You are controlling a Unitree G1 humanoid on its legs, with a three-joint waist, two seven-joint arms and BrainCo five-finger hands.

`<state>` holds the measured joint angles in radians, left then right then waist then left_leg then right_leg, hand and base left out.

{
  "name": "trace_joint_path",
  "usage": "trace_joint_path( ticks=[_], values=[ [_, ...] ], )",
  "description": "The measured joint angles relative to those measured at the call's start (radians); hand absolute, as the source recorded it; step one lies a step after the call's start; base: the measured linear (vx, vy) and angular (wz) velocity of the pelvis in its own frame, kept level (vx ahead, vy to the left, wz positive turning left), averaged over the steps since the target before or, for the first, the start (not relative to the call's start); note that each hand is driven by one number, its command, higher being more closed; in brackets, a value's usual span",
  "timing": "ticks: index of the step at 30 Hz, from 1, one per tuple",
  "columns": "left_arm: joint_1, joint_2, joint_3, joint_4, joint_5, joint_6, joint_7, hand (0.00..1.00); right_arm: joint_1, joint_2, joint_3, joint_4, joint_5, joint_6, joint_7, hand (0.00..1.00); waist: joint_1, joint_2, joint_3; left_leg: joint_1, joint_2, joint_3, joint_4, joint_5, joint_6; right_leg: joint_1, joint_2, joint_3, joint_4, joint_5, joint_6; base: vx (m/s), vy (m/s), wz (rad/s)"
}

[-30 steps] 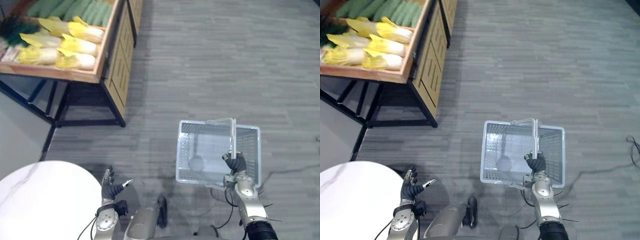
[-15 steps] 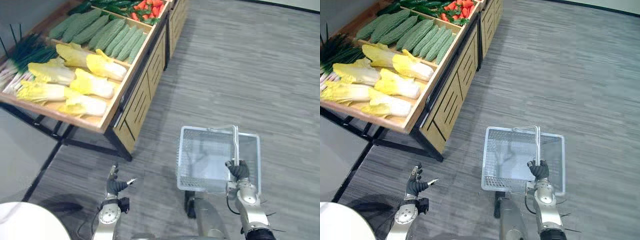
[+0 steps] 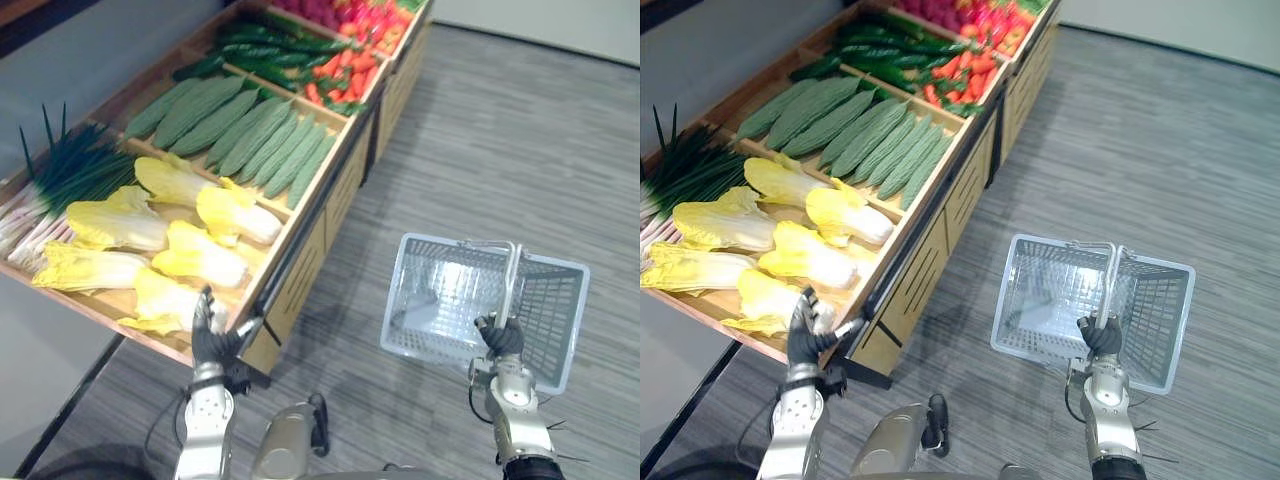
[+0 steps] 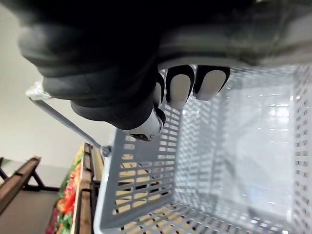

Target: Pick vegetable in the basket

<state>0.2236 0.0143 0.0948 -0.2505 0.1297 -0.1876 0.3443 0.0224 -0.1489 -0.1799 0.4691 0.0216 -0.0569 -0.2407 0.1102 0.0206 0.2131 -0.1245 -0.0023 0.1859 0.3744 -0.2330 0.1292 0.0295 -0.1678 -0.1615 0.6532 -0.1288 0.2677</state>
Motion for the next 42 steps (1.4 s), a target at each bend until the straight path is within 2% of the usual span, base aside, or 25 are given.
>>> trace_joint_path(
  ticks=[1,2,3,5,7,8,9,10,11,12,13,14,16,19,21,23,24,25,26,29,33,38,42],
  values=[
    [-0.001,0.012,-0.006,-0.019,0.001,-0.010,0.019,0.00,0.017,0.007,0.002,0.001,-0.002,0.001,0.003,1.00,-0.019,-0.002,0.002,0.050,-0.011,-0.036,-0.028,-0.006,0.002,-0.062,-0.009,0.014,0.165,-0.022,-0.028,0.35,-0.006,0.89],
    [0.005,0.016,-0.015,-0.041,0.022,-0.016,0.040,0.00,0.024,0.008,0.011,0.001,-0.004,0.001,0.004,1.00,-0.030,-0.003,0.002,0.099,-0.016,-0.060,-0.058,-0.007,0.003,-0.115,-0.008,0.021,0.237,-0.047,-0.067,0.36,-0.012,0.83],
    [0.014,0.017,-0.015,-0.052,0.039,-0.016,0.051,0.00,0.023,0.008,0.017,0.000,-0.005,0.000,0.005,1.00,-0.034,-0.003,0.002,0.118,-0.016,-0.072,-0.072,-0.007,0.003,-0.140,-0.007,0.019,0.237,-0.063,-0.083,0.42,-0.034,0.69],
    [0.022,0.018,-0.030,-0.069,0.083,-0.016,0.068,0.00,0.025,0.007,0.022,-0.004,-0.006,-0.011,0.006,1.00,-0.043,-0.002,0.002,0.149,-0.014,-0.137,-0.095,-0.010,-0.004,-0.232,0.017,0.035,0.114,-0.107,-0.154,0.31,-0.085,0.75],
    [0.014,0.018,-0.057,-0.068,0.097,-0.016,0.073,0.00,0.037,0.009,0.021,-0.015,-0.005,-0.012,0.007,1.00,-0.044,-0.001,0.003,0.158,-0.004,-0.198,-0.092,-0.025,-0.025,-0.269,0.081,0.124,-0.012,-0.114,-0.173,0.30,-0.189,1.06],
    [0.003,0.022,-0.091,-0.057,0.111,-0.016,0.075,0.00,0.069,0.011,0.019,-0.031,-0.003,-0.019,0.006,1.00,-0.057,-0.003,0.001,0.155,0.002,-0.283,-0.077,-0.035,-0.043,-0.282,0.147,0.269,-0.159,-0.108,-0.164,0.30,-0.245,1.57],
    [0.001,0.028,-0.096,-0.047,0.120,-0.016,0.075,0.00,0.083,0.013,0.015,-0.034,-0.002,-0.023,0.006,1.00,-0.066,-0.007,-0.001,0.148,-0.003,-0.319,-0.063,-0.044,-0.060,-0.270,0.157,0.322,-0.226,-0.088,-0.147,0.30,-0.270,2.09],
    [-0.003,0.034,-0.113,-0.043,0.126,-0.014,0.072,0.00,0.114,0.022,0.001,-0.045,-0.001,-0.028,0.005,1.00,-0.076,-0.035,-0.008,0.140,-0.022,-0.367,-0.025,-0.079,-0.098,-0.255,0.141,0.372,-0.345,0.032,-0.169,0.30,-0.324,1.71],
    [-0.005,0.019,-0.117,-0.028,0.134,-0.015,0.070,0.00,0.133,0.020,-0.010,-0.051,0.004,-0.026,0.003,1.00,-0.071,-0.026,-0.008,0.132,-0.021,-0.400,0.008,-0.122,-0.117,-0.257,0.136,0.349,-0.332,0.063,-0.151,0.28,-0.345,1.54],
    [0.008,-0.003,-0.125,-0.024,0.139,-0.004,0.068,0.00,0.147,0.015,-0.012,-0.057,0.006,-0.023,0.003,1.00,-0.052,0.001,-0.023,0.111,0.015,-0.411,0.028,-0.123,-0.132,-0.255,0.150,0.308,-0.325,0.063,-0.162,0.26,-0.347,0.94],
    [0.021,-0.011,-0.133,-0.030,0.140,-0.006,0.068,0.00,0.166,0.014,-0.012,-0.077,0.008,-0.023,0.002,1.00,-0.039,0.010,-0.032,0.099,0.031,-0.410,0.038,-0.114,-0.149,-0.252,0.151,0.270,-0.330,0.052,-0.179,0.24,-0.356,1.19],
    [0.024,-0.023,-0.134,-0.030,0.140,-0.005,0.061,0.00,0.199,0.016,-0.024,-0.103,0.009,-0.023,-0.002,1.00,-0.042,0.022,-0.038,0.072,0.059,-0.398,0.034,-0.091,-0.187,-0.238,0.147,0.199,-0.343,0.051,-0.186,0.22,-0.325,1.14],
    [0.015,-0.033,-0.133,-0.032,0.138,-0.006,0.047,0.00,0.247,0.015,-0.044,-0.129,0.016,-0.023,-0.001,1.00,-0.041,0.022,-0.038,0.061,0.095,-0.334,0.018,-0.064,-0.207,-0.216,0.146,0.134,-0.350,0.050,-0.204,0.09,-0.225,1.07],
    [0.010,-0.033,-0.134,-0.032,0.137,-0.005,0.036,0.00,0.287,0.019,-0.061,-0.155,0.032,-0.024,-0.002,1.00,-0.042,0.011,-0.042,0.037,0.114,-0.221,0.005,-0.027,-0.181,-0.176,0.121,0.051,-0.385,0.042,-0.222,-0.02,-0.134,0.94],
    [0.004,-0.032,-0.133,-0.032,0.137,-0.005,0.023,0.00,0.316,0.037,-0.108,-0.154,0.047,-0.025,-0.003,1.00,-0.044,0.009,-0.044,0.023,0.130,-0.056,-0.024,-0.006,-0.147,-0.148,0.086,-0.023,-0.421,0.043,-0.224,-0.10,-0.016,1.03],
    [-0.006,-0.024,-0.129,-0.030,0.138,-0.005,0.010,0.00,0.322,0.057,-0.138,-0.136,0.056,-0.025,-0.005,1.00,-0.044,0.003,-0.045,0.032,0.158,0.066,-0.050,-0.025,-0.110,-0.138,0.072,-0.067,-0.427,0.046,-0.225,-0.11,0.032,0.74],
    [-0.006,-0.019,-0.129,-0.028,0.138,-0.005,0.006,0.00,0.323,0.064,-0.142,-0.128,0.064,-0.024,-0.006,1.00,-0.043,-0.004,-0.049,0.032,0.162,0.085,-0.057,-0.017,-0.119,-0.138,0.068,-0.073,-0.430,0.046,-0.225,-0.12,0.029,0.54],
    [-0.008,-0.009,-0.123,-0.013,0.138,-0.005,0.006,0.00,0.321,0.066,-0.142,-0.110,0.077,-0.024,-0.006,1.00,-0.042,-0.014,-0.054,0.030,0.150,0.077,-0.074,0.004,-0.141,-0.137,0.060,-0.077,-0.433,0.051,-0.221,-0.12,0.035,0.29],
    [-0.011,0.012,-0.123,0.029,0.139,-0.004,0.006,0.00,0.318,0.066,-0.137,-0.079,0.087,-0.024,-0.005,1.00,-0.043,-0.032,-0.066,0.030,0.134,0.071,-0.101,0.028,-0.143,-0.137,0.059,-0.072,-0.454,0.058,-0.219,-0.11,0.040,0.24],
    [-0.036,0.043,-0.121,0.138,0.141,0.029,0.005,0.00,0.300,0.069,-0.114,-0.036,0.085,-0.024,0.012,1.00,-0.043,-0.056,-0.082,0.032,0.105,0.068,-0.172,0.080,-0.145,-0.136,0.060,-0.048,-0.530,0.113,-0.216,-0.08,0.040,0.03],
    [-0.072,0.059,-0.116,0.263,0.153,0.052,0.001,0.00,0.237,0.069,-0.095,0.041,0.081,-0.022,0.030,1.00,-0.050,-0.059,-0.085,0.065,0.081,0.098,-0.268,0.146,-0.146,-0.138,0.062,-0.015,-0.610,0.176,-0.215,-0.04,0.014,-0.20],
    [-0.126,0.086,-0.085,0.373,0.163,0.070,-0.016,0.00,0.199,0.068,-0.062,0.057,0.071,-0.021,0.051,1.00,-0.091,-0.059,-0.085,0.067,0.073,0.116,-0.312,0.170,-0.155,-0.144,0.077,0.006,-0.668,0.217,-0.222,-0.04,-0.016,-0.15],
    [-0.196,0.120,-0.084,0.404,0.201,0.076,-0.013,0.00,0.181,0.063,-0.053,0.057,0.046,-0.021,0.052,1.00,-0.099,-0.062,-0.084,0.055,0.070,0.120,-0.340,0.187,-0.161,-0.164,0.084,0.018,-0.694,0.237,-0.224,-0.02,-0.017,-0.10]
  ],
)
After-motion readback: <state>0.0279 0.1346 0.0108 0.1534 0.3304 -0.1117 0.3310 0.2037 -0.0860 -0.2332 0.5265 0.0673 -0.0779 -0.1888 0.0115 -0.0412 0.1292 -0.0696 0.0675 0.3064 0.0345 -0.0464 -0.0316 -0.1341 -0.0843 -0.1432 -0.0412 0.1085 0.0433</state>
